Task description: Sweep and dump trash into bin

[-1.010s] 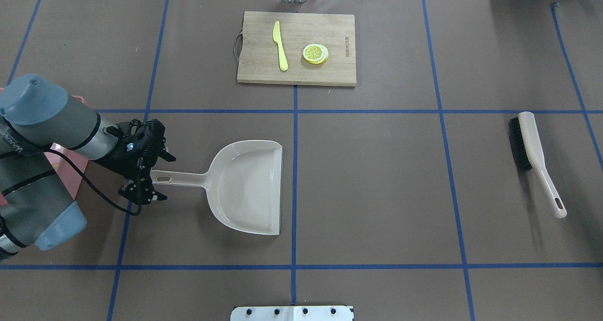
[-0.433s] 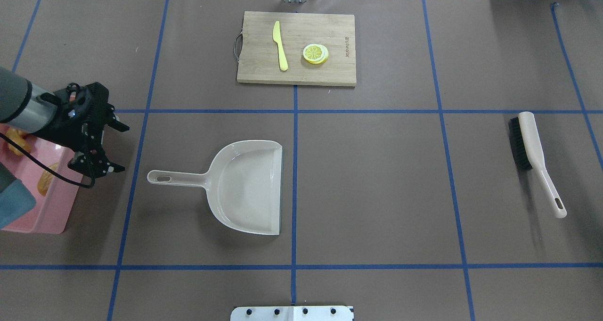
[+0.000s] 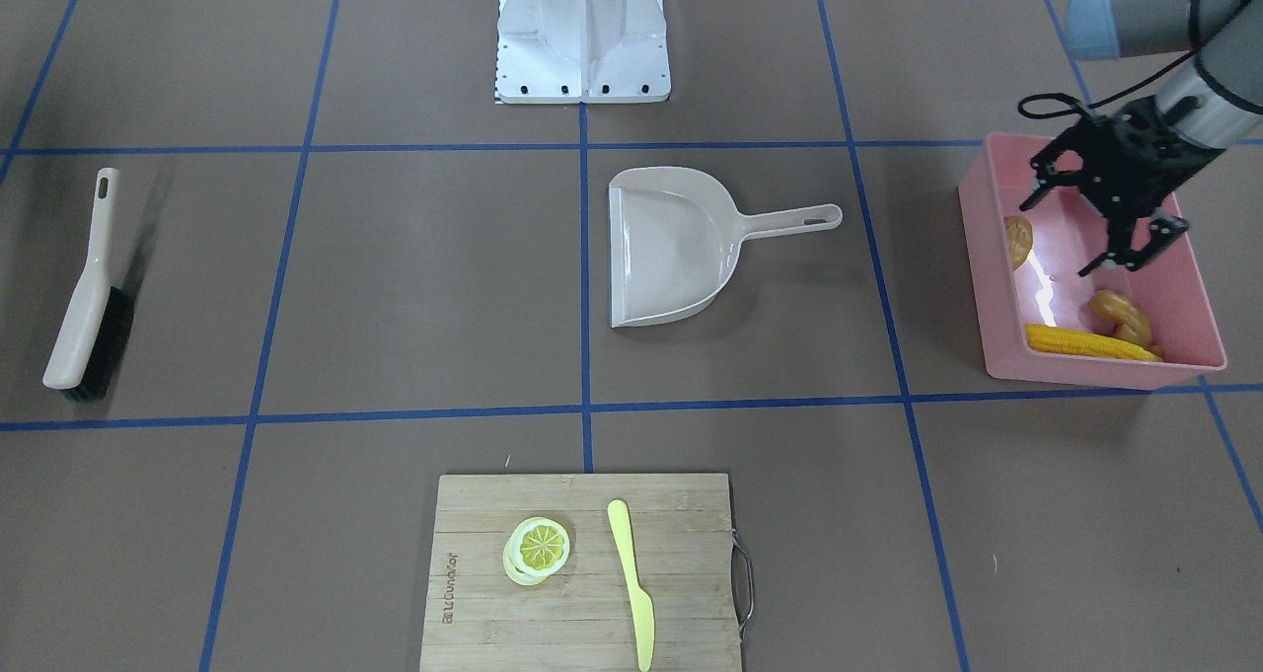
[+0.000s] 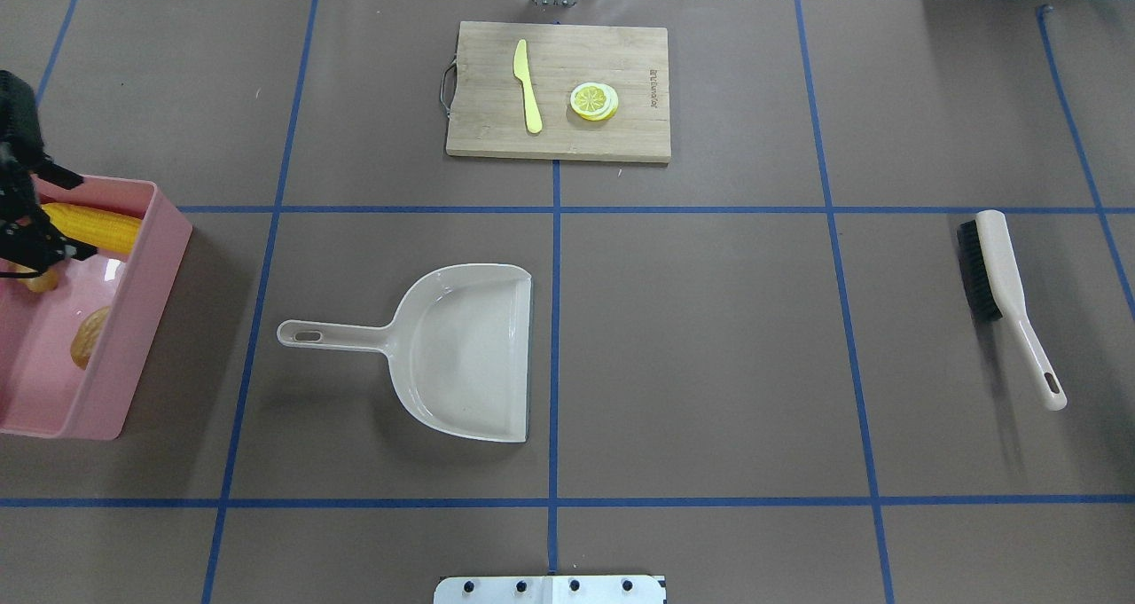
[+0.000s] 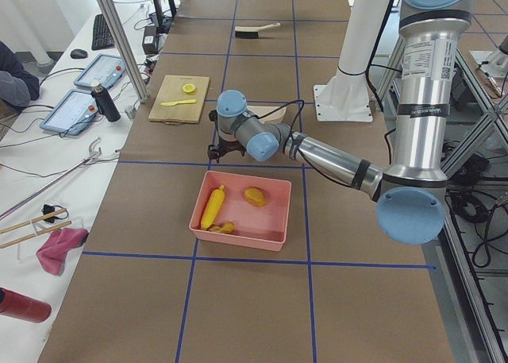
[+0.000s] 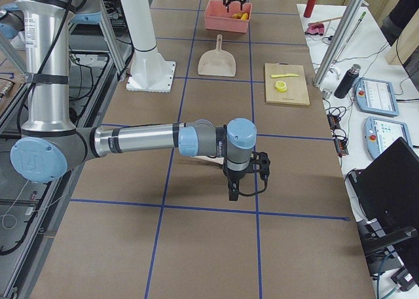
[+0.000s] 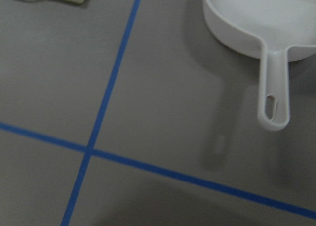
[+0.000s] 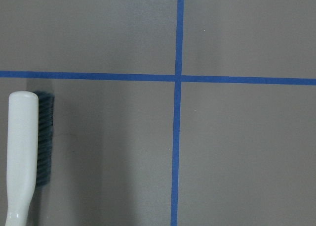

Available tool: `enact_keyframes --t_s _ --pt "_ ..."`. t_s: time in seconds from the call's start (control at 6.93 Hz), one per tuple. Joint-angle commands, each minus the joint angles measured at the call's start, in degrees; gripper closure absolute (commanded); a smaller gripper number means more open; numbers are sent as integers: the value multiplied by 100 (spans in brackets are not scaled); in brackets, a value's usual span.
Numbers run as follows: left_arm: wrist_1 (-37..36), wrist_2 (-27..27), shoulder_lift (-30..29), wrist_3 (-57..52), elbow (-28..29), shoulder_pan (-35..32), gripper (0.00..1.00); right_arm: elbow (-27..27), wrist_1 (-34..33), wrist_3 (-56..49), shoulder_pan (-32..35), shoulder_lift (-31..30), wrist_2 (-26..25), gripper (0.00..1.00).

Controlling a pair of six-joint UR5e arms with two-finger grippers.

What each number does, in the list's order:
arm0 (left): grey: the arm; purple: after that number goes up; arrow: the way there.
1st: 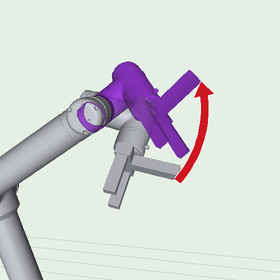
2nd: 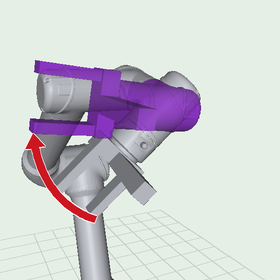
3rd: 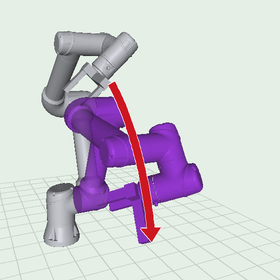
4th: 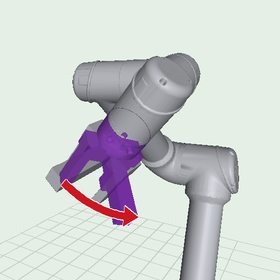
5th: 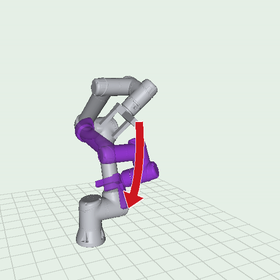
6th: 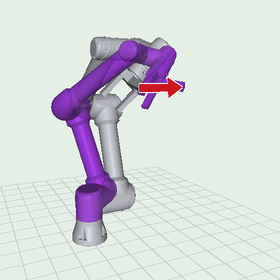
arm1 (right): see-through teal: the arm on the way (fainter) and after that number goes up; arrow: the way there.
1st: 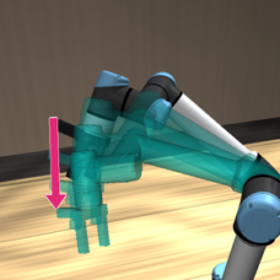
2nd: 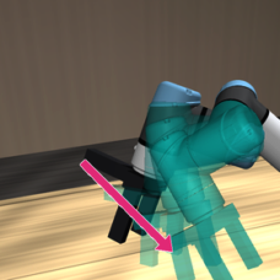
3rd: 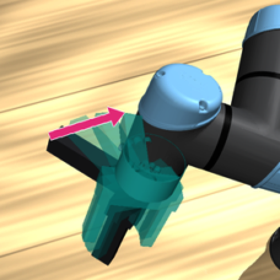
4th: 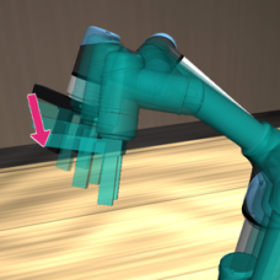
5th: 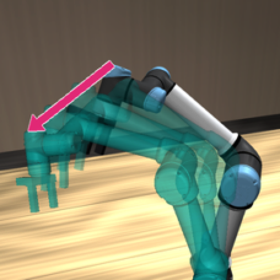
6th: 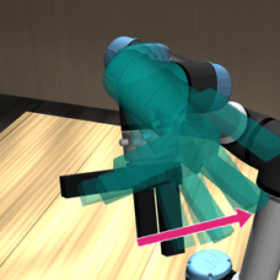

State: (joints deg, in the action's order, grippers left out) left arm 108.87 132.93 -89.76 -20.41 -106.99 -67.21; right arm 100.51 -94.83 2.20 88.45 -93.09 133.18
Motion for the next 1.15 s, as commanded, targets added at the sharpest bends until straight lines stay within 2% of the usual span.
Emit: enact_keyframes --t_s 0.0,0.14,0.43,0.72,1.01 --pt "-741 -3 345 11 912 -1341 2 4 0 -18 120 -16 15 0" --pt "-1336 -3 293 11 1361 -2000 2 -5 0 -10 120 -7 7 0" --pt "-1675 -12 302 211 1707 -2628 2 -5 0 -10 138 2 -2 0" --pt "-1519 23 328 1868 1752 -2631 2 12 0 -1 146 2 -2 0" --pt "-1545 49 345 2407 1795 -2640 2 4 0 8 199 2 7 0"
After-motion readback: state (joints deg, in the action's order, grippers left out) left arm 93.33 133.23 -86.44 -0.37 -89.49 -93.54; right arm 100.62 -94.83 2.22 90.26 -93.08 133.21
